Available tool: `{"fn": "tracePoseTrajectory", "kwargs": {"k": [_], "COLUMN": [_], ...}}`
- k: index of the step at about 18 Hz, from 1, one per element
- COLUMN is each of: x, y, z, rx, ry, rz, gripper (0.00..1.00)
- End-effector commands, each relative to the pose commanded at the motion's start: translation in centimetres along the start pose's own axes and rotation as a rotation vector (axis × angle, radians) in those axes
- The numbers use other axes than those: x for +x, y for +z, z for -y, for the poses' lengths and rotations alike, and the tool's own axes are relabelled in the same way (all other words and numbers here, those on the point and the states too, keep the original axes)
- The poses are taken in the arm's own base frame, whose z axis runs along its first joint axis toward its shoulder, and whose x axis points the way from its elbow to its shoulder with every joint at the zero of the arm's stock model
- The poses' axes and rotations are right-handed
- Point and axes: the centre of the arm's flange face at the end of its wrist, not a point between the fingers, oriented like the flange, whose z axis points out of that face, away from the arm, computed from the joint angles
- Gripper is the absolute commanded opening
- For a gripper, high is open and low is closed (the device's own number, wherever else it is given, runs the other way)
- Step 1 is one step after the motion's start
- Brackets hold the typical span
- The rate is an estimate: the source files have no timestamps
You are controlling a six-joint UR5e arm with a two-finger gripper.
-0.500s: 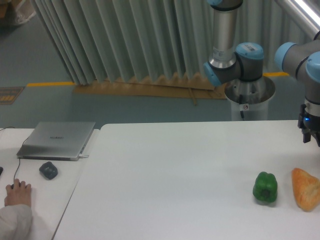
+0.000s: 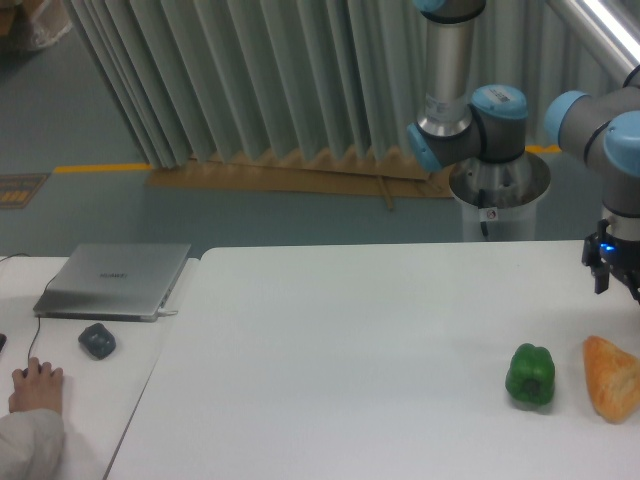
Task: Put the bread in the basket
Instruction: 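Lower the open gripper down onto the orange bread roll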
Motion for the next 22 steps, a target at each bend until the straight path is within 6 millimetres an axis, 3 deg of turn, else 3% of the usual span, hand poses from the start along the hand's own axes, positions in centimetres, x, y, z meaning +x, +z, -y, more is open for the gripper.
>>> {"fn": "tracePoseTrajectory", "kwargs": {"k": [5,12,22], "x": [0.0,-0.8,-1.1], "y": [0.3,2.5,5.4], "z": [0.1,0.4,3.7], "rx": [-0.001,-0.002,-0.061], "ry": [-0.113,-0.302,-0.256], "rz": [0.002,-0.004,-0.014], "gripper": [1.0,1.0,1.0]}}
